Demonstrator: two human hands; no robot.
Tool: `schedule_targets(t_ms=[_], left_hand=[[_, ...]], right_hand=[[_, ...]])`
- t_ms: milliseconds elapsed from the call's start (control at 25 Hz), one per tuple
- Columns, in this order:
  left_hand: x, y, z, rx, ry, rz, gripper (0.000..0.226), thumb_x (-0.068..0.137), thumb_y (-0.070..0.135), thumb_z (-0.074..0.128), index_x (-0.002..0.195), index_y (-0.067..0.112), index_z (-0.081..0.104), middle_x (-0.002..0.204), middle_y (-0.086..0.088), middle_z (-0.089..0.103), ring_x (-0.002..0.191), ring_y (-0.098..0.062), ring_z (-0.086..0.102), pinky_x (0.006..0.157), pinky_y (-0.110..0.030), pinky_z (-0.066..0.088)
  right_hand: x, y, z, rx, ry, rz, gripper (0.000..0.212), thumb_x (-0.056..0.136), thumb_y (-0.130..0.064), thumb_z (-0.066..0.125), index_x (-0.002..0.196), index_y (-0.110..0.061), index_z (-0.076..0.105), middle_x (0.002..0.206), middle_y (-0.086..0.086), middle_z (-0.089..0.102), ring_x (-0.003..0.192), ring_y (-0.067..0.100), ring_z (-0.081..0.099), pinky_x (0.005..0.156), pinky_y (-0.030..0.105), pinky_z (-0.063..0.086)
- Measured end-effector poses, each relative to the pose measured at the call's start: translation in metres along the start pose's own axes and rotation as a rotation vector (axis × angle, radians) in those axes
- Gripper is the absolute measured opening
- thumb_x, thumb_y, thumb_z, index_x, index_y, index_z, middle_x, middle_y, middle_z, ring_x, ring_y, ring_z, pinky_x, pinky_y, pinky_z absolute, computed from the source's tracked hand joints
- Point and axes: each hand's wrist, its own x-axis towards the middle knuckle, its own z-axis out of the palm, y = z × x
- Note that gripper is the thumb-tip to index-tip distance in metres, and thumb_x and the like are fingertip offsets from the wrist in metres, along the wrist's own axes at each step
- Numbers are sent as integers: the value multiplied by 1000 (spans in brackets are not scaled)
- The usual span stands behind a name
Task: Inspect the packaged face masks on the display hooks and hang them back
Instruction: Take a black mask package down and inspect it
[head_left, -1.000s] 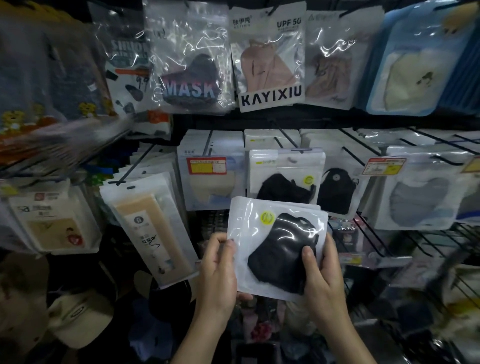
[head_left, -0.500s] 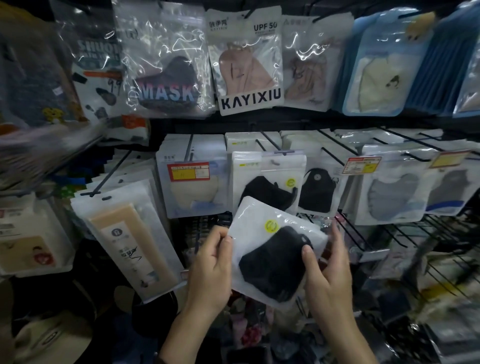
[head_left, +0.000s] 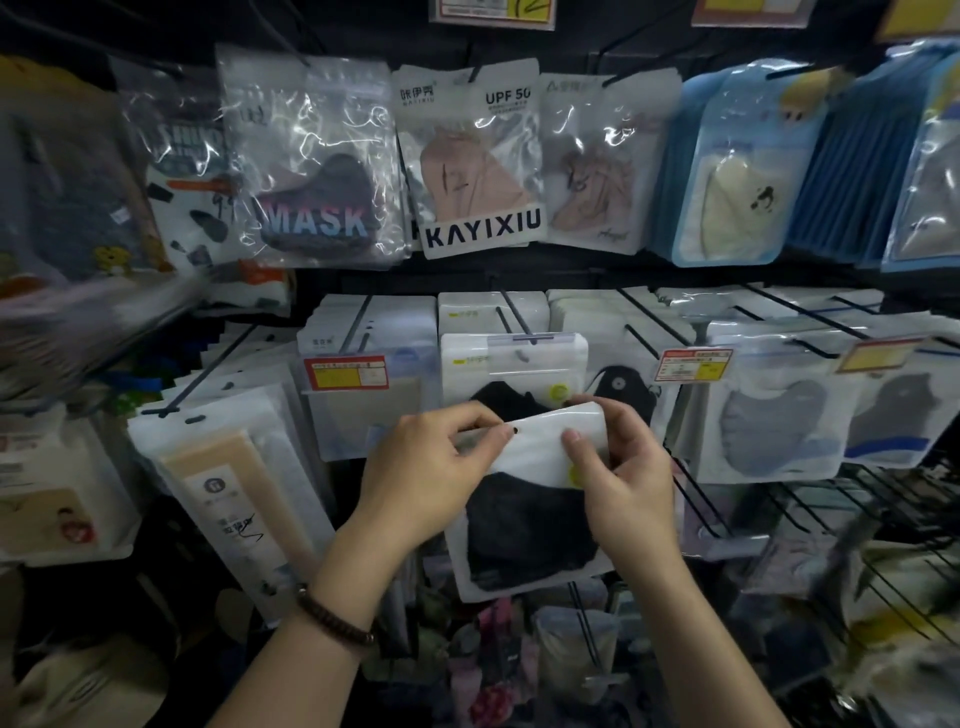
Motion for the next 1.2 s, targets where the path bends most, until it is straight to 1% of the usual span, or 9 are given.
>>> schedule_targets(t_ms=[120, 280, 560, 640, 720, 840, 920, 1040, 1200], left_hand=[[10, -8, 21, -348, 86, -194, 9, 98, 42, 72, 90, 38, 76, 87, 18, 77, 80, 2, 70, 72, -27, 55], [21, -9, 35, -494, 170, -232, 9, 105, 31, 64, 96, 32, 66, 82, 2, 73, 68, -15, 68, 62, -37, 55], [43, 2, 35, -453, 236, -91, 5, 108, 26, 59, 104, 28, 61, 81, 7, 65, 61, -1, 56, 57, -17, 45], [45, 5, 33, -437, 258, -76, 3, 108, 23, 59, 106, 23, 62, 86, 8, 67, 67, 2, 59, 59, -13, 45], [48, 7, 32, -424, 268, -71, 3, 108, 22, 60, 107, 20, 62, 87, 0, 68, 64, -3, 55, 59, -15, 44], [52, 8, 31, -404, 243, -72, 5, 108, 24, 60, 105, 21, 62, 82, -26, 64, 56, -17, 45, 51, -30, 36], [55, 8, 32, -395, 232, -75, 5, 108, 28, 60, 106, 24, 62, 80, -32, 61, 54, -22, 44, 49, -31, 33], [56, 9, 32, -396, 223, -82, 8, 109, 31, 58, 112, 25, 62, 73, -31, 58, 51, -21, 41, 47, -31, 31], [58, 9, 33, -373, 205, -71, 12, 110, 30, 55, 116, 25, 64, 70, -9, 61, 47, -12, 43, 45, -26, 36]], right_hand=[[12, 12, 5, 134, 59, 69, 30, 103, -8, 70, 128, -24, 70, 122, 4, 78, 112, 23, 76, 96, 52, 63], [30, 16, 15, 167, 103, 88, 33, 101, -10, 72, 128, -29, 70, 119, 1, 78, 107, 15, 77, 96, 48, 63], [54, 12, 13, 98, 140, -89, 40, 101, -16, 73, 136, -34, 66, 111, -19, 73, 97, 2, 69, 90, 29, 57], [58, 16, 15, 104, 111, -113, 40, 102, -19, 72, 137, -38, 66, 103, -16, 67, 92, 8, 61, 88, 35, 52], [61, 17, 15, 111, 99, -112, 32, 102, -18, 72, 127, -39, 73, 97, -20, 65, 92, 7, 59, 91, 39, 47], [62, 13, 17, 99, 162, -98, 22, 101, -13, 73, 106, -34, 81, 103, -14, 80, 106, 2, 73, 103, 37, 56], [62, 11, 16, 104, 171, -104, 18, 101, -14, 74, 103, -30, 83, 107, -11, 82, 109, 4, 74, 104, 35, 57], [63, 12, 14, 126, 172, -91, 15, 101, -15, 74, 105, -27, 83, 108, -10, 82, 110, 5, 74, 103, 31, 57], [66, 9, 12, 119, 171, -77, 16, 100, -16, 76, 103, -30, 83, 106, -12, 82, 109, 4, 75, 105, 35, 57]])
